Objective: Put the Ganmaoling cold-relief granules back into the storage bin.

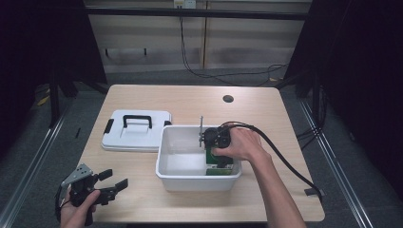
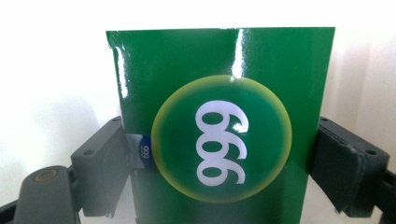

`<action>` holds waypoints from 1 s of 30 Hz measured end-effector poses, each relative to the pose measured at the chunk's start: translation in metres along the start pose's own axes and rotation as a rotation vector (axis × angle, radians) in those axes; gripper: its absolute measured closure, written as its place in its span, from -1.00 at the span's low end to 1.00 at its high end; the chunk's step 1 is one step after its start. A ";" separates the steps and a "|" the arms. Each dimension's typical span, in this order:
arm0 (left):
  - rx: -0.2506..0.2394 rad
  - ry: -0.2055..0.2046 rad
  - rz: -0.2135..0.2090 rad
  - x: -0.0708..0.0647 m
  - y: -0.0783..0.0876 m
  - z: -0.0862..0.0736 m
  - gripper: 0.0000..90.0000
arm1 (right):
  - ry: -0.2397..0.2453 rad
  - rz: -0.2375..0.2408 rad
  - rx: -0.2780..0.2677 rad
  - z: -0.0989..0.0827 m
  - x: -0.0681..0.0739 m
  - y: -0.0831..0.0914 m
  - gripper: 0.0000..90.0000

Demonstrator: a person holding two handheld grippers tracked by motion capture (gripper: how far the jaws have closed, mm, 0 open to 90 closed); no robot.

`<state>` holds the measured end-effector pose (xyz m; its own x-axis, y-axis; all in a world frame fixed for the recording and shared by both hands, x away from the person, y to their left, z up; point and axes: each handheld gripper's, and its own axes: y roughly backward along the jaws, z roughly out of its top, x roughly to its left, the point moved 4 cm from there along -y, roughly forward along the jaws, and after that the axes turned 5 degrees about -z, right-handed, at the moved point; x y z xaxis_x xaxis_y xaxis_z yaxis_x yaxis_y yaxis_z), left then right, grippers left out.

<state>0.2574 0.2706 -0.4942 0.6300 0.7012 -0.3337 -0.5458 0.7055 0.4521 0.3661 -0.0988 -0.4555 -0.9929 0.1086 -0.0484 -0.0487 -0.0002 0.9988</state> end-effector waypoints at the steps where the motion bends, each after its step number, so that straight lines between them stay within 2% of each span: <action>1: 0.000 0.000 0.000 0.000 0.000 0.000 -0.62 | -0.001 0.001 -0.001 0.000 0.000 0.000 -0.69; 4: 0.002 0.001 -0.001 0.000 0.000 0.000 -0.62 | -0.007 -0.004 0.004 0.000 0.001 0.001 -0.69; 5: 0.003 0.001 -0.002 0.000 0.000 0.000 -0.62 | 0.004 -0.007 -0.002 0.000 0.001 0.000 -0.69; 13: 0.000 0.002 0.000 0.000 0.000 0.000 -0.62 | -0.028 -0.005 -0.001 -0.002 0.002 0.006 -0.70; 16: 0.000 0.002 0.001 0.000 -0.001 0.000 -0.62 | -0.023 -0.008 -0.002 -0.004 0.001 0.009 -0.70; 22: 0.002 0.001 0.000 0.000 -0.001 0.001 -0.62 | -0.029 -0.004 -0.019 -0.007 0.000 0.016 -0.69; 25: 0.001 0.001 0.002 0.001 -0.001 0.001 -0.62 | -0.027 -0.007 -0.028 -0.011 -0.001 0.021 -0.62; 28: 0.002 0.003 0.000 0.000 -0.002 0.000 -0.62 | -0.045 -0.012 -0.027 -0.013 -0.001 0.026 -0.64; 30: 0.002 0.003 -0.002 0.001 -0.002 0.001 -0.62 | -0.051 -0.014 -0.051 -0.015 -0.001 0.030 -0.64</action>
<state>0.2592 0.2697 -0.4948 0.6295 0.7002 -0.3369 -0.5433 0.7066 0.4534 0.3639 -0.1136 -0.4259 -0.9854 0.1592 -0.0606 -0.0692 -0.0491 0.9964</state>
